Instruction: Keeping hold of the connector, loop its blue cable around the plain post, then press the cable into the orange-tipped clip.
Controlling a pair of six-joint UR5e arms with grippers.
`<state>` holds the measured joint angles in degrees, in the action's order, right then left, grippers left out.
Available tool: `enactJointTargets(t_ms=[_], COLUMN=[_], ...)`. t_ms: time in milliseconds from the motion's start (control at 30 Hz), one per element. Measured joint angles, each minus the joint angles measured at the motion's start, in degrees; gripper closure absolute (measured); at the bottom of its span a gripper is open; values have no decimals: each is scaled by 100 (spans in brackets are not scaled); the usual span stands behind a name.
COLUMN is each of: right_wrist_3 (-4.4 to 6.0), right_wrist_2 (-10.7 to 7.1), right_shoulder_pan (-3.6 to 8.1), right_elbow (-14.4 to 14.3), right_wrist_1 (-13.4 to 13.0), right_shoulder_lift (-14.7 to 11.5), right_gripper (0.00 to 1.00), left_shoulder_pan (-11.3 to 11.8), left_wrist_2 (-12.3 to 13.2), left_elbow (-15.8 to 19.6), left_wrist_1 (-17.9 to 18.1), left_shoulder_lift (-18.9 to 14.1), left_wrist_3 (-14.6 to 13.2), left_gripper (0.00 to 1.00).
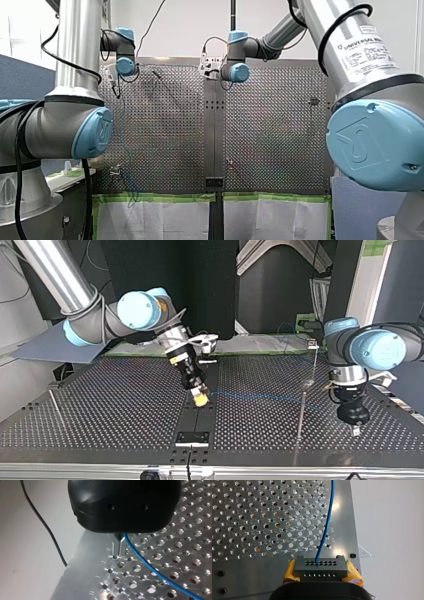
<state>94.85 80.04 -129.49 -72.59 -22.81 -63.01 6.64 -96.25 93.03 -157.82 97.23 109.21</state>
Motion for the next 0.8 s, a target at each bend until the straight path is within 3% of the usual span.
enactJointTargets(t_ms=[267,533,800], right_wrist_3=[0,46,52], right_wrist_2=[24,252,312], right_shoulder_pan=[35,94,100], right_elbow=[27,107,132], right_wrist_1=[-30,-130,-131], right_shoulder_lift=[47,256,389], right_gripper=[100,100,100], left_shoulder_pan=[-1,8,-36], left_wrist_2=[187,282,338], left_elbow=[-52,-81,-82], left_wrist_1=[-12,1,-18], left_shoulder_lift=[259,283,386], left_wrist_3=[22,49,86], left_gripper=[100,100,100])
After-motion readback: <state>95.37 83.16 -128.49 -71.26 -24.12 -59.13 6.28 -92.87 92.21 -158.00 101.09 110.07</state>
